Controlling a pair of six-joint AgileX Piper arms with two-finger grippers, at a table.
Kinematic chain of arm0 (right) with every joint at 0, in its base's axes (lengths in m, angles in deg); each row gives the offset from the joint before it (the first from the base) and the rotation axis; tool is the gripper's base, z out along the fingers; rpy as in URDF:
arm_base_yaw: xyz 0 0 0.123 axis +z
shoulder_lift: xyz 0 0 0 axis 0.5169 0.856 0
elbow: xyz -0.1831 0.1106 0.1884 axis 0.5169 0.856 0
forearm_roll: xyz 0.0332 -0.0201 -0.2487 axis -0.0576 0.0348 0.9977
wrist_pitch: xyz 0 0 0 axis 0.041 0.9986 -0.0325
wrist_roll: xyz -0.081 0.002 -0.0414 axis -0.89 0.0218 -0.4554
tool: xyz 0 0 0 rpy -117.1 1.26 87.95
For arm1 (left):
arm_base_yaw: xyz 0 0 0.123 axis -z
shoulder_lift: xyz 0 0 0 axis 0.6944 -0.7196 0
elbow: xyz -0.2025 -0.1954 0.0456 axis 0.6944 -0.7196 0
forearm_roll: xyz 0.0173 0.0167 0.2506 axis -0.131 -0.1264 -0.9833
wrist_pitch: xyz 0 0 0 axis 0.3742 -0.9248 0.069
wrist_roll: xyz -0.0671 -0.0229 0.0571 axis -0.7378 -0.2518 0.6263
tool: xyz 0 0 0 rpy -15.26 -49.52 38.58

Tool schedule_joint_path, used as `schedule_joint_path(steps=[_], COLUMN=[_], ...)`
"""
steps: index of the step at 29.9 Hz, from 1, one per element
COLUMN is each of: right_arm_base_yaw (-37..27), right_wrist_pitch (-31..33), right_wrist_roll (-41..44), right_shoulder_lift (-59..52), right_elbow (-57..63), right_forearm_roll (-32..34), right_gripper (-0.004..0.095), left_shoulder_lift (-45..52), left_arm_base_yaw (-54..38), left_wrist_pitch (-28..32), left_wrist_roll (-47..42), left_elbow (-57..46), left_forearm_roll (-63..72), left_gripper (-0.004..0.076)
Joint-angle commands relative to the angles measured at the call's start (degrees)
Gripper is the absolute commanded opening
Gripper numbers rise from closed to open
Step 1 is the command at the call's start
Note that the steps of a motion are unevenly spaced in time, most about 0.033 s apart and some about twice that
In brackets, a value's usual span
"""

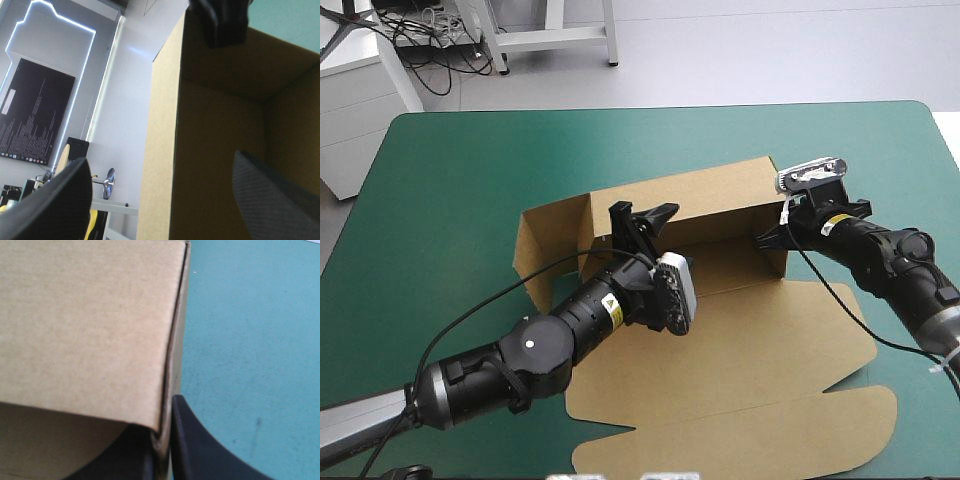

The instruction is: Fold the box

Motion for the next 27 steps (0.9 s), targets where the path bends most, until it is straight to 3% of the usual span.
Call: schedule_joint_path(steps=[1, 3, 4, 7, 8, 9, 12, 16, 20, 23, 27], right_arm_base_yaw=[-0.2, -0.2, -0.2, -0.2, -0.2, -0.2, -0.2, -0.2, -0.2, -0.2, -0.2], right_wrist_pitch=[-5.2, -5.2, -5.2, -4.6, -4.2, -3.9, -3.3, -3.3, -3.3, -3.3, -3.3], right_wrist_roll=[5.9, 6.0, 6.0, 6.0, 6.0, 6.0, 6.0, 6.0, 5.7, 5.7, 5.7], right_shoulder_lift=[-1.6, -1.6, -1.6, -1.6, -1.6, -1.6, -1.6, -1.6, -1.6, -1.6, -1.6], right_elbow=[-1.7, -1.7, -1.7, -1.7, -1.7, -1.7, -1.7, -1.7, -1.7, -1.7, -1.7], right_forearm_roll=[4.3, 4.4, 4.4, 4.4, 4.3, 4.3, 4.2, 4.2, 4.2, 4.2, 4.2], right_gripper=[-0.0013, -0.0014, -0.0014, -0.0015, -0.0015, -0.0015, -0.0014, -0.0015, -0.0014, -0.0015, -0.0015], left_shoulder_lift=[2.1, 2.1, 2.1, 2.1, 2.1, 2.1, 2.0, 2.0, 0.5, -1.1, -1.6], left_arm_base_yaw=[4.2, 6.2, 6.8, 8.1, 8.1, 8.1, 8.1, 8.1, 6.2, 1.9, -7.4], left_wrist_pitch=[-4.7, -6.9, -8.1, -9.2, -9.0, -8.6, -8.2, -10.7, -23.8, -34.5, -36.8], left_wrist_roll=[-0.6, -0.3, 0.0, 1.4, 2.5, 4.6, 10.6, 27.9, 46.5, 53.9, 55.5], left_elbow=[2.2, 2.3, 2.3, 2.3, 2.4, 2.5, 5.1, 12.7, 24.1, 32.3, 39.1], left_forearm_roll=[-2.4, -2.7, -2.7, -2.2, -1.4, -0.4, 9.0, 30.5, 52.4, 64.5, 75.5], left_gripper=[0.0558, 0.0526, 0.0472, 0.0169, 0.0036, 0.0004, 0.0017, 0.0017, 0.0017, 0.0017, 0.0017])
